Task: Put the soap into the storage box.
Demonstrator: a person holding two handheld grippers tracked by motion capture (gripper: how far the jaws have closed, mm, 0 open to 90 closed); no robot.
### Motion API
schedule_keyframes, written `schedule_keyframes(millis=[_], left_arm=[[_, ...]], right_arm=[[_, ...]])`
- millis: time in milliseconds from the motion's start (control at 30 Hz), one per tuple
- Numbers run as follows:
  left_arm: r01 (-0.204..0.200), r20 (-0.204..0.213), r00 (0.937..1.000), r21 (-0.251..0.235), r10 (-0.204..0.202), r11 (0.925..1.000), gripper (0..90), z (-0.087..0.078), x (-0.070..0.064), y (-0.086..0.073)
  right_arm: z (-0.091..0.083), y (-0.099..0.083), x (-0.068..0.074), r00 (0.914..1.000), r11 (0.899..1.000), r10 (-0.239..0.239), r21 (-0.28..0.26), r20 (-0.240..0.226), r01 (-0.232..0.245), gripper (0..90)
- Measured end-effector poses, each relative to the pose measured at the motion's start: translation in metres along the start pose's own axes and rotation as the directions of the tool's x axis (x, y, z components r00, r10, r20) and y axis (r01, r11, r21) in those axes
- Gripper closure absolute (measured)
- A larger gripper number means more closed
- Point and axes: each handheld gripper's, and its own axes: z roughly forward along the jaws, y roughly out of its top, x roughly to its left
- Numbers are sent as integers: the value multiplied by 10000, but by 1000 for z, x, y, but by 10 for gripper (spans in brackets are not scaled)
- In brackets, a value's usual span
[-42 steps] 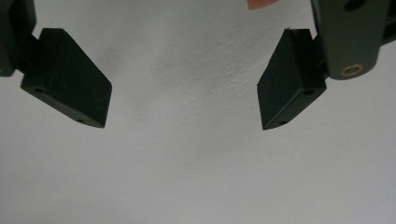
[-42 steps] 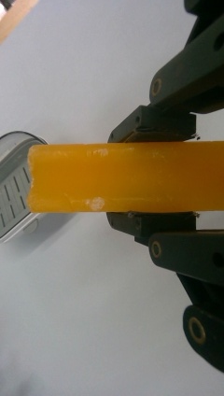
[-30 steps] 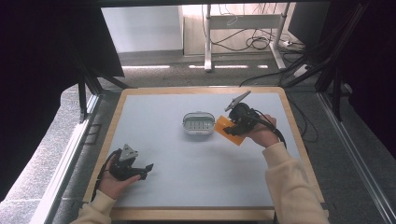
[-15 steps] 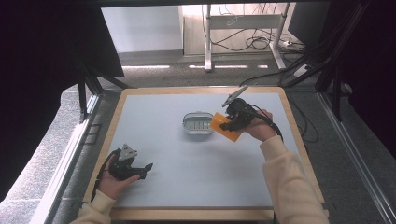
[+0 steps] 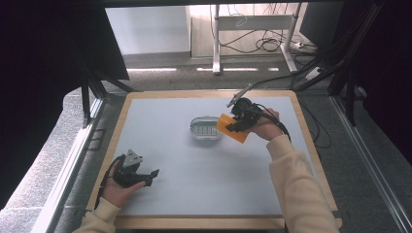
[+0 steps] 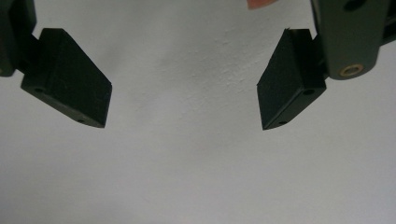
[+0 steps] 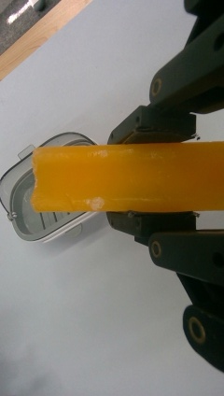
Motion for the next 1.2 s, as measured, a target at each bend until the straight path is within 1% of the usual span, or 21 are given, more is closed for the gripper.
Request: schedule_keyframes(millis=[367, 467, 500, 633, 733, 833, 1033, 1200], left_arm=[[-36, 46, 10000, 14, 36, 10000, 178, 2, -1, 0], [-21, -63, 10000, -107, 21, 9999, 181, 0, 0, 0], [10, -38, 10000, -139, -10, 9999, 182, -1, 0, 0], [-20, -6, 10000, -43, 20, 10000, 181, 1, 0, 0], [-44, 48, 10000, -10, 44, 10000, 181, 1, -1, 0], [-70, 57, 10000, 74, 70, 9999, 181, 2, -1, 0], [-98, 109, 9999, 99, 97, 9999, 180, 3, -2, -1], [-87, 124, 9999, 132, 85, 9999, 180, 4, -2, -1]], right_arm=[[5, 14, -2, 9998, 9998, -166, 64, -125, 167, 620], [7, 17, -2, 9996, 9997, -232, 78, -167, 234, 620], [7, 18, -2, 9995, 9996, -271, 79, -166, 272, 619], [9, 22, -2, 9993, 9995, -297, 94, -212, 299, 620], [11, 24, -4, 9991, 9994, -343, 5, -259, 343, 620], [12, 27, -5, 9991, 9994, -340, 81, -242, 342, 620], [17, 32, -7, 9989, 9993, -382, 44, -263, 383, 620], [21, 37, -10, 9981, 9989, -463, -39, -401, 461, 620]])
